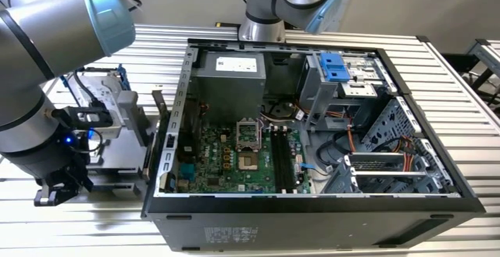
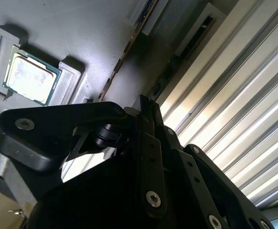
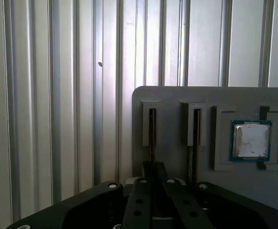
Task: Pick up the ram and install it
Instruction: 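Pick up the ram and move it above insertion slot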
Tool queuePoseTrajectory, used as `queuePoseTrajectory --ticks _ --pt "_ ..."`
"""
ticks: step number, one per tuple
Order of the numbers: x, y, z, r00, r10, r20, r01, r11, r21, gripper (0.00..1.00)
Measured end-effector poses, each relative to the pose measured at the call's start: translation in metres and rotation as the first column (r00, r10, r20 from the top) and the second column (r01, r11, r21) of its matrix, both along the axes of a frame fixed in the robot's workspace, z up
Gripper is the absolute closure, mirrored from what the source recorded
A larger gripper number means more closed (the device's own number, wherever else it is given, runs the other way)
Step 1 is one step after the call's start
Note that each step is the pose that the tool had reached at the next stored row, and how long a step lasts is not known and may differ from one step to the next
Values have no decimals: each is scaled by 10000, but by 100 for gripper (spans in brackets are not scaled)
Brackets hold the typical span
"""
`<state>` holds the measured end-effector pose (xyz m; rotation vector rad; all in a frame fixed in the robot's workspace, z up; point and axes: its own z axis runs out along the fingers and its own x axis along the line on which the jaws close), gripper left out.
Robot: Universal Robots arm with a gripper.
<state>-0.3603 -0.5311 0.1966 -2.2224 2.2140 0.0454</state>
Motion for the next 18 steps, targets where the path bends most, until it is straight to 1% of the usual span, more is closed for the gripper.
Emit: queuePoseTrajectory --ticks 5,8,9,10,18 --pt "0 0 2 10000 -1 0 1 10000 0 100" --pt "-1 0 25 10000 -1 -3 1 10000 -2 100" --pt "0 0 35 10000 0 0 0 10000 0 100" --pt "0 0 63 10000 0 -1 0 10000 -1 100" --pt "0 0 174 10000 -1 0 1 10000 0 100"
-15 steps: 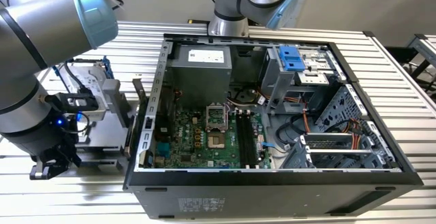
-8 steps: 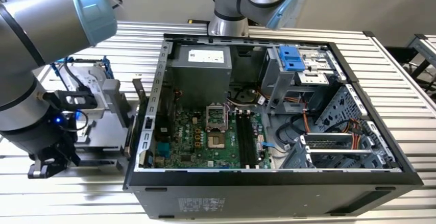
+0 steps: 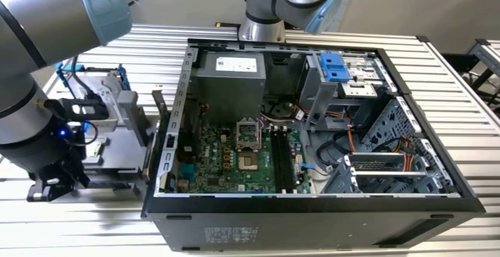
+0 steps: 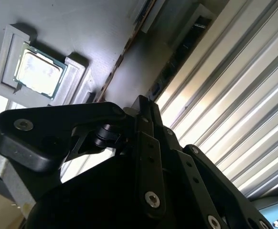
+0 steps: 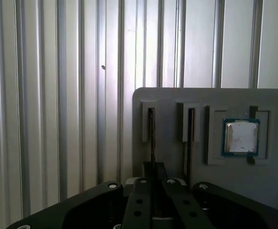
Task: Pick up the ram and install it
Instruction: 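Pick up the ram and move it above insertion slot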
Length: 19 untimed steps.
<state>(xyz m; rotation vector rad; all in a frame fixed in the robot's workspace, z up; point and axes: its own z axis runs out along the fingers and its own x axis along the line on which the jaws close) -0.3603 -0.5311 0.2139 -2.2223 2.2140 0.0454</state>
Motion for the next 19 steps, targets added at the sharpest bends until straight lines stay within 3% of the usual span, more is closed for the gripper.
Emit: queuePoseTrajectory --ticks 19 --pt "0 -4 308 10000 -3 -1 3 10000 6 100"
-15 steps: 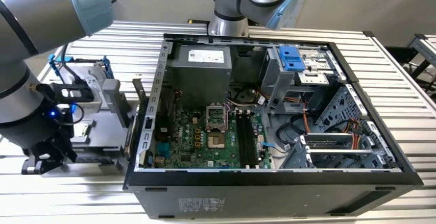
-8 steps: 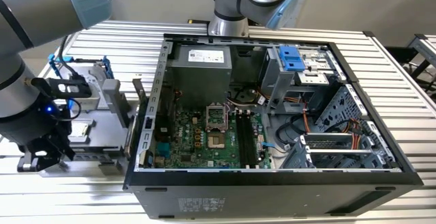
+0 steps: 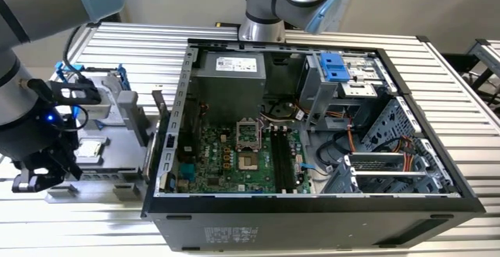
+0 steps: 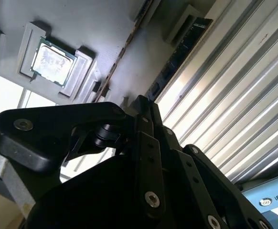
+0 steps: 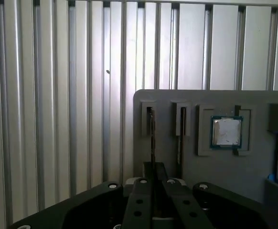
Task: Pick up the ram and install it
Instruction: 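Pick up the ram and move it above insertion slot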
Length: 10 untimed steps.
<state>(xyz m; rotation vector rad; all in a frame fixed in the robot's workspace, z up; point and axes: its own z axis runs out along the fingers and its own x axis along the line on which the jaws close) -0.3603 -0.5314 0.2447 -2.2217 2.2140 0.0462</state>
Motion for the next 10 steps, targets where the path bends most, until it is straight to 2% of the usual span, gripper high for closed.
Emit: queuePoseTrajectory --ticks 5,10 --pt "0 0 77 10000 -10 0 10 10000 0 100" --pt "0 0 211 10000 -19 0 19 10000 0 100"
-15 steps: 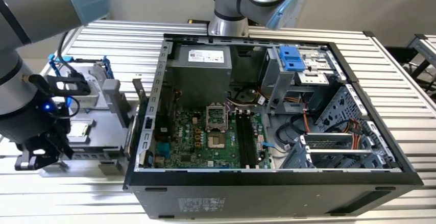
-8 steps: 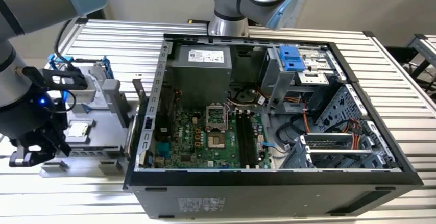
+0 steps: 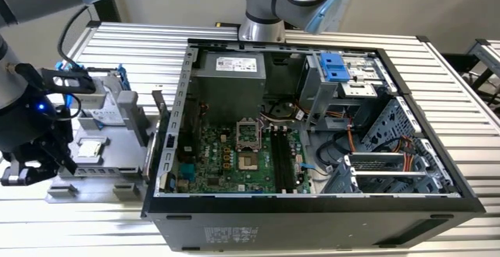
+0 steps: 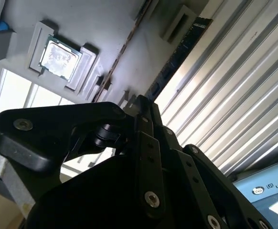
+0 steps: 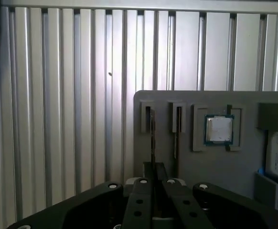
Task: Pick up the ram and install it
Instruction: 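Pick up the ram and move it above insertion slot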
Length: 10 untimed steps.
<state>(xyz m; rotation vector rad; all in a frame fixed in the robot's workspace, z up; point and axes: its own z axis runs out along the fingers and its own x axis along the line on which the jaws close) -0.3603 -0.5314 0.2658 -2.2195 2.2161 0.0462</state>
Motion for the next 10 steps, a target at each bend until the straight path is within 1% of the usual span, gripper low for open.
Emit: queuePoseTrajectory --ticks 3,10 --pt "0 0 99 10000 -5 -1 5 10000 0 100" --pt "0 0 414 10000 -15 0 15 10000 0 100"
